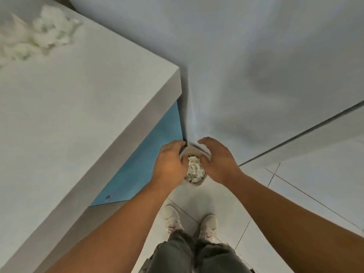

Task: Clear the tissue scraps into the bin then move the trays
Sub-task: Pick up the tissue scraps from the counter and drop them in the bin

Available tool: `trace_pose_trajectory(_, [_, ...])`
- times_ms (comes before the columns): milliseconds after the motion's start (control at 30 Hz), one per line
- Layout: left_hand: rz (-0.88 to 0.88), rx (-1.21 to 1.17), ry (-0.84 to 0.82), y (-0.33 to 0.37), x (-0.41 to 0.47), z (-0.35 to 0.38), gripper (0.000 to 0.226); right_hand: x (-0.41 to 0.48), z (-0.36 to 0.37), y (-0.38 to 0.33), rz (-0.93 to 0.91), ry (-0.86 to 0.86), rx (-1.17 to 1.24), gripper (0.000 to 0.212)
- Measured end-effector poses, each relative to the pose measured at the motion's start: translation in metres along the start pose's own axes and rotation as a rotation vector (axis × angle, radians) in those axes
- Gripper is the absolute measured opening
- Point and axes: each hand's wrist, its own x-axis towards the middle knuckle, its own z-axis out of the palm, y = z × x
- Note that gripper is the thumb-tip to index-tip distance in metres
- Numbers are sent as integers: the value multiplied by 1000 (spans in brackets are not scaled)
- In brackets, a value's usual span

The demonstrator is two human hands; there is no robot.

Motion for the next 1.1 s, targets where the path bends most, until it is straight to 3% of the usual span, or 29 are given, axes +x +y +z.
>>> trace_pose_trajectory(167, [65, -59, 131, 43, -30, -72, 43, -22, -51, -64, -196, 96, 32, 38])
trace_pose_trajectory(467, [78, -29, 435, 46, -79, -214, 32, -23, -56, -198, -518, 7, 52, 37])
trace_pose_trajectory(633, [-48, 48, 508, 5, -96, -279, 32, -11, -28, -260, -623, -59, -24, 38])
trace_pose_trajectory(933, [-256, 222, 530, -116, -104, -371, 33, 31, 49, -348, -652, -192, -91, 39])
trace_pose_trajectory(1100, [-357, 200, 570, -185, -90, -424, 31, 63, 101, -389, -659, -190, -144, 48])
